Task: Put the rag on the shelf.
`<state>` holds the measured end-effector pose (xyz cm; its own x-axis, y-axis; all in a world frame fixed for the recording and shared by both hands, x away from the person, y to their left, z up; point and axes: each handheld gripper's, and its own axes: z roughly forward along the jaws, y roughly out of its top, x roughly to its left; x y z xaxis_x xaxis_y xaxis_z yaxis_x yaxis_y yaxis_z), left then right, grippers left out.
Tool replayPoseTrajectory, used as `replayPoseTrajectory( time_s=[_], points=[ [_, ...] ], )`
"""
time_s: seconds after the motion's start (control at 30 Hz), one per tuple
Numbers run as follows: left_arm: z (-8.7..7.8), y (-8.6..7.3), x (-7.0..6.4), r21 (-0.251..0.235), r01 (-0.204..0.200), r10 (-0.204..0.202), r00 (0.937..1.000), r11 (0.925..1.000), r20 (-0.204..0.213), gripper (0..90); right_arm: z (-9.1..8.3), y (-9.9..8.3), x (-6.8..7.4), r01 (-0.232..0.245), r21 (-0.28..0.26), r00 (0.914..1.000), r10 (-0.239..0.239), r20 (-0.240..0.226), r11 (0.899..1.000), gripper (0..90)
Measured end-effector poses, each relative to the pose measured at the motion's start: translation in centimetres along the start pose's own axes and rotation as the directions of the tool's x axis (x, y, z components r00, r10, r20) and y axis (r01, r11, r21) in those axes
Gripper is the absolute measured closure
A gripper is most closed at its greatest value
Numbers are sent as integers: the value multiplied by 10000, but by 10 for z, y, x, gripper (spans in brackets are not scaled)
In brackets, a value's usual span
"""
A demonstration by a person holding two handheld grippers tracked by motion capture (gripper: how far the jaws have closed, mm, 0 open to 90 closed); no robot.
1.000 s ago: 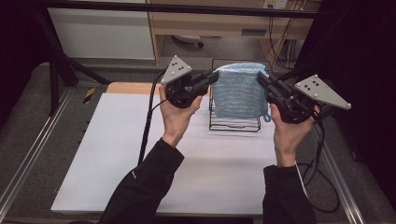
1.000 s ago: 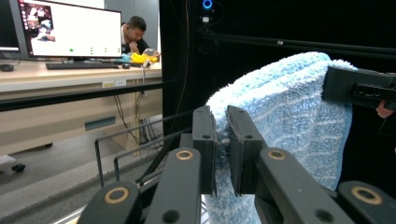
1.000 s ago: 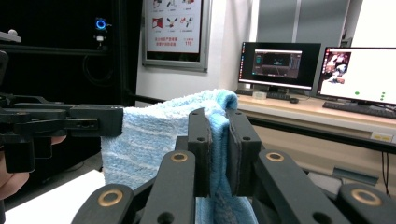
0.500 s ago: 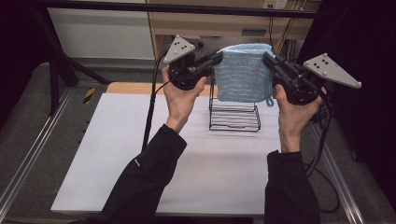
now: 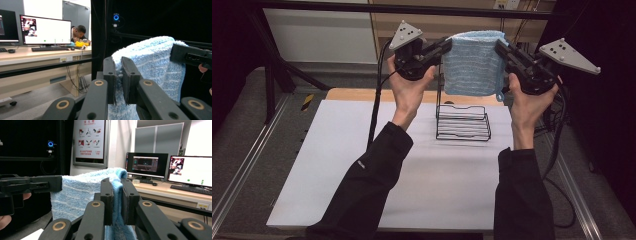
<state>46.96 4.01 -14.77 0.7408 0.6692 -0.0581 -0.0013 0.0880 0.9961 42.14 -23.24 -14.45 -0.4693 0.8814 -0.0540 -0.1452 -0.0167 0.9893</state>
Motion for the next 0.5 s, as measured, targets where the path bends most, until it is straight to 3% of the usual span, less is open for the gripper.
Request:
replayPoseTrajectory(
  time_s=[0.4, 0.5],
  points=[
    [18, 5, 13, -141, 156, -159, 9997, 9998, -177, 826, 23, 5, -15, -27, 29, 10000, 27, 72, 10000, 821],
    [22, 5, 15, -219, 151, -155, 9997, 9996, -182, 826, 27, 4, -20, -219, -58, 9998, 219, 21, 9997, 820]
  ],
)
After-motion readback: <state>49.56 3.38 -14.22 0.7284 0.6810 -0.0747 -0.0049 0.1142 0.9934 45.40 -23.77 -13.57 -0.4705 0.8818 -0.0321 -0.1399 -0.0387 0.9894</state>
